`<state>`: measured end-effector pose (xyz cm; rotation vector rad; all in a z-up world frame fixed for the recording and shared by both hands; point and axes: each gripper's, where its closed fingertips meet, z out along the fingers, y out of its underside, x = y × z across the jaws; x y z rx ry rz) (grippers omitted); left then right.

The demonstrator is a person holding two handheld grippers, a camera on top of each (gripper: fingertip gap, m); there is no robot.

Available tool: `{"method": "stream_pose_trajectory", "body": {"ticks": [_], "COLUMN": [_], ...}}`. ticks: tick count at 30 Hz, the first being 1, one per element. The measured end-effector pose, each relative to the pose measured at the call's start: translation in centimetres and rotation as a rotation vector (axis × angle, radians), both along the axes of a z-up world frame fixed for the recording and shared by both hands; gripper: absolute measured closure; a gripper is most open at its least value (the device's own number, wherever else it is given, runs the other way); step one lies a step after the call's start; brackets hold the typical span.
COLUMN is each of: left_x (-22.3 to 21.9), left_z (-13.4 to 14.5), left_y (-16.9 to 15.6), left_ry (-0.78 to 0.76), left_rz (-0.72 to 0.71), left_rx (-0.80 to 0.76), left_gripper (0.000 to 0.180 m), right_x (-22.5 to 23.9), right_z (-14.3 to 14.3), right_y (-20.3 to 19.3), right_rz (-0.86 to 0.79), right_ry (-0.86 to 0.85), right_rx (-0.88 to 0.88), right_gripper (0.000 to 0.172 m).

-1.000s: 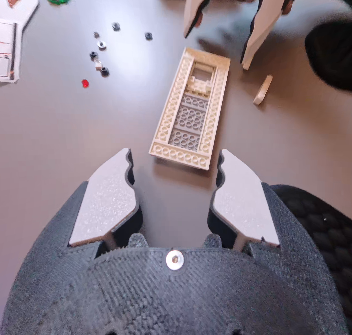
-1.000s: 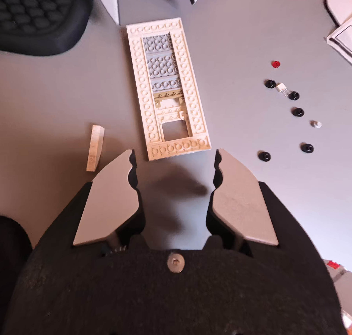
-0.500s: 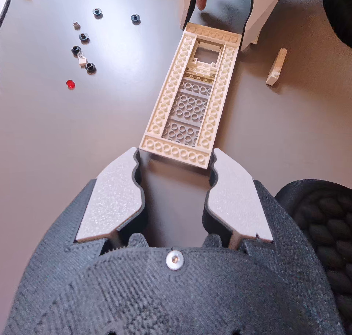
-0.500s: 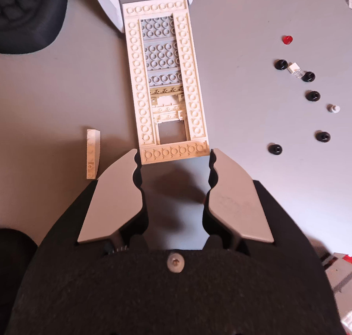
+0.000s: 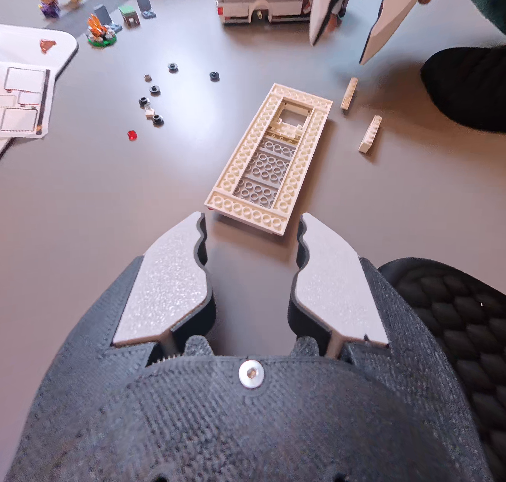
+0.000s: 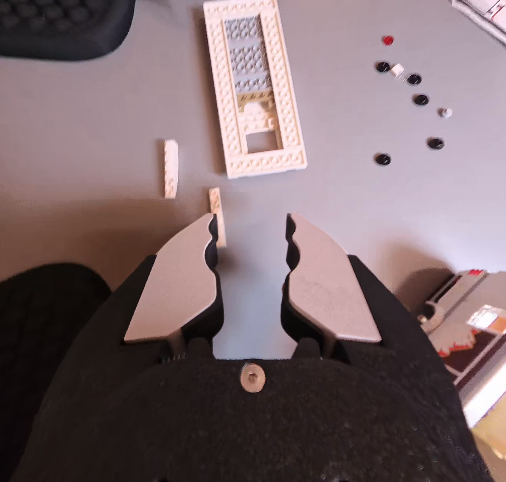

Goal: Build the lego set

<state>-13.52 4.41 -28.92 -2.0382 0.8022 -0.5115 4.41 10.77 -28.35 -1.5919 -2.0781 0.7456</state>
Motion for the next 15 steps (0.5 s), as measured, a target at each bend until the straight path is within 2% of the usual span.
{"method": "stream_pose_trajectory", "body": {"ticks": [2,8,13,15], "left_x": [0.1,1.4,2.0,2.2], "left_z": [0.3,0.8,0.6,0.7], "left_y": [0.0,0.1,-0.1,-0.1], "left_ry": [0.002,0.004,0.014,0.013], "left_rz": [0.005,-0.017,-0.027,-0.03], "left_rx": [0.026,0.08,0.093,0.102], "left_gripper": [0.12,0.128,0.132,0.135], "right_x": [1.2,1.5,0.9,0.7], "right_z": [-0.8,-2.7,-2.9,-2.5], "right_y": [-0.7,-2.1,-2.3,-2.4], "right_rz": [0.015,0.048,0.071,0.073], "right_ry": [-0.033,-0.071,-0.084,-0.069], "right_rx": [0.003,0.06,0.092,0.084], "right_gripper": [0.134,0.141,0.165,0.165]}}
